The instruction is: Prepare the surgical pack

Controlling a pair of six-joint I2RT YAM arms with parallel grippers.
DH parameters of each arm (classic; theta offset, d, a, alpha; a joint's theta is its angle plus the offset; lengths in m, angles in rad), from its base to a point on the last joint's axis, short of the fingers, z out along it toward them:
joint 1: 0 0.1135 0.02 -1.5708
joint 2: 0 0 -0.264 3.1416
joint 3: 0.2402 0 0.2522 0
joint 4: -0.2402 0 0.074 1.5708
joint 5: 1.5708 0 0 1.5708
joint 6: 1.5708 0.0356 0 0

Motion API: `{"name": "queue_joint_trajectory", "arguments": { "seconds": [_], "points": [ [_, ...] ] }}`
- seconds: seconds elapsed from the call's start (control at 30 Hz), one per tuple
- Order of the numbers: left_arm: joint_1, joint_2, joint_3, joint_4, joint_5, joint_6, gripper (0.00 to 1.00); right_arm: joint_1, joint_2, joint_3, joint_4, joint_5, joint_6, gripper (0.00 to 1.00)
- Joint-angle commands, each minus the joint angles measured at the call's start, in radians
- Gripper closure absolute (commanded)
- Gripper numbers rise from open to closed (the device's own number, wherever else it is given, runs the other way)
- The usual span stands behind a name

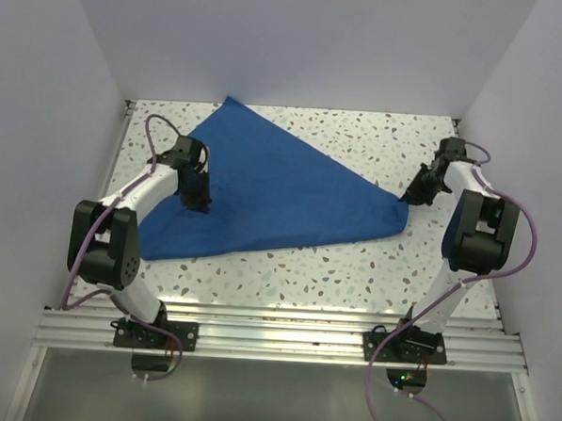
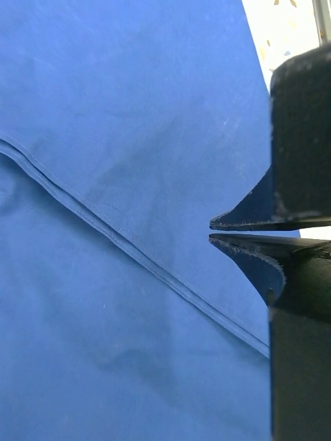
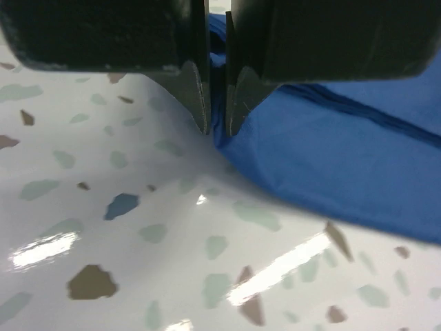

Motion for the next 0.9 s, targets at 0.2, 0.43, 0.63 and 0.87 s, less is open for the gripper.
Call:
{"name": "queue_joint_trajectory", "arguments": {
  "seconds": [0.2, 0.43, 0.63, 0.87],
  "points": [
    [0.004, 0.058, -0.024, 0.076, 0.034, 0.011, 0.94, 0.203, -0.164, 0.201, -0.157, -0.046, 0.034, 1.00],
    [0.004, 0.072, -0.018, 0.074, 0.021, 0.012, 0.94, 0.381, -0.193, 0.318, -0.215, -0.111, 0.105, 1.00],
    [0.004, 0.084, -0.004, 0.077, -0.004, 0.005, 0.95, 0.538, -0.166, 0.431, -0.203, -0.174, 0.178, 1.00],
    [0.004, 0.043, -0.003, 0.073, -0.045, -0.037, 0.94, 0.683, -0.078, 0.530, -0.082, -0.221, 0.296, 1.00]
  ]
}}
